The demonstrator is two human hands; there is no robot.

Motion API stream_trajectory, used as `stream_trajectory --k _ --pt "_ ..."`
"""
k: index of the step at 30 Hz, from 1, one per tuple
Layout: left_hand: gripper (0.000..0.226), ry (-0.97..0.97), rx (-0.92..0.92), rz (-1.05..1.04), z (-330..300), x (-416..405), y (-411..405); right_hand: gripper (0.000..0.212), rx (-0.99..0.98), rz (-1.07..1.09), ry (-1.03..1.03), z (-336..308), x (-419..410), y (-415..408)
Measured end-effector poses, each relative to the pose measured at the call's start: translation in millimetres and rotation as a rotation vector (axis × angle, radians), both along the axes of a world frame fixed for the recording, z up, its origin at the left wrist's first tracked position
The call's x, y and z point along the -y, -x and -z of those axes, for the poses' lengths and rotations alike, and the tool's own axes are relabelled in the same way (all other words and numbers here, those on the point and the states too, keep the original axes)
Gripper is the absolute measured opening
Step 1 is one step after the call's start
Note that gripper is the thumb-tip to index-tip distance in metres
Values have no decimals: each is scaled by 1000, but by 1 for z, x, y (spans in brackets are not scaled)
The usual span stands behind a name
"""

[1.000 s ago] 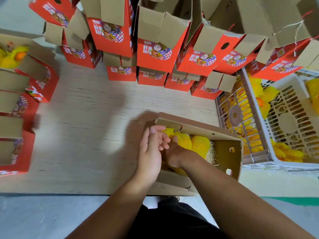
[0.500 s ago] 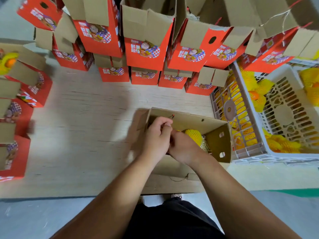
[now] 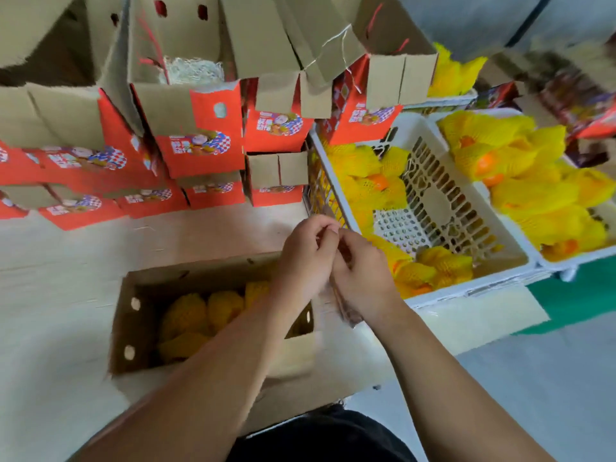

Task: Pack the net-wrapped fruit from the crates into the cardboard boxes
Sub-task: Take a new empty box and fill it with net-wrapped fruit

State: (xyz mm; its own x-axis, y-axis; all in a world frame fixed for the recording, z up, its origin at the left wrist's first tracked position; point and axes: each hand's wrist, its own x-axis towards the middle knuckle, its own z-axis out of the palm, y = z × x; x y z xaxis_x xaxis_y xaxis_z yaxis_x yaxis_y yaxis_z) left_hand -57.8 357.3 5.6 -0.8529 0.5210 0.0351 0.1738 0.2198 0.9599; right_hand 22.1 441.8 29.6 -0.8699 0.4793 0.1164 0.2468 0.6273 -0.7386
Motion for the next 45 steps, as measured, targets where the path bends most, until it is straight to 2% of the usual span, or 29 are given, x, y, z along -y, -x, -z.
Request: stream_trajectory --k 4,6,8,10,12,13,14,16,18,20,22,26,30,32,33,36,38,45 --pt "24 126 -165 47 -3 -90 7 14 30 80 15 10 -90 -8" --pt "21 227 -254 84 -1 -129 15 16 113 118 16 24 -135 -3" --pt "20 356 -366 101 5 -155 21 31 379 52 5 42 -172 6" --pt "22 539 -541 88 15 -165 22 56 674 -145 26 62 -193 15" --pt "24 666 -671 75 23 -167 20 78 791 -276 90 77 -197 22" --pt "23 691 -694 68 24 -167 18 84 795 -288 94 83 -197 24" --pt "21 702 -692 62 23 -168 18 81 774 -277 92 88 -196 26" --pt "19 700 -642 61 19 -168 18 59 662 -177 174 94 -198 31" --pt "24 717 -605 73 13 -170 16 51 571 26 348 88 -203 35" --pt "35 715 -596 94 7 -172 14 52 435 102 459 81 -212 36" --pt "45 693 -589 113 3 -170 13 53 325 44 505 73 -214 33" --pt "54 637 -505 123 2 -166 15 60 229 96 713 66 -211 28" --pt "77 787 -526 271 6 -166 17 26 150 257 1183 64 -223 32" --pt "93 882 -611 304 11 -165 18 15 177 247 1277 63 -227 31" --pt "97 910 -647 305 14 -165 19 16 198 221 1286 64 -228 31" --pt "102 945 -695 286 18 -166 20 41 251 199 1275 66 -225 32" --pt "105 944 -702 267 20 -166 19 50 275 198 1284 66 -225 33" --pt "107 860 -650 279 19 -169 21 60 471 207 1324 70 -239 48"
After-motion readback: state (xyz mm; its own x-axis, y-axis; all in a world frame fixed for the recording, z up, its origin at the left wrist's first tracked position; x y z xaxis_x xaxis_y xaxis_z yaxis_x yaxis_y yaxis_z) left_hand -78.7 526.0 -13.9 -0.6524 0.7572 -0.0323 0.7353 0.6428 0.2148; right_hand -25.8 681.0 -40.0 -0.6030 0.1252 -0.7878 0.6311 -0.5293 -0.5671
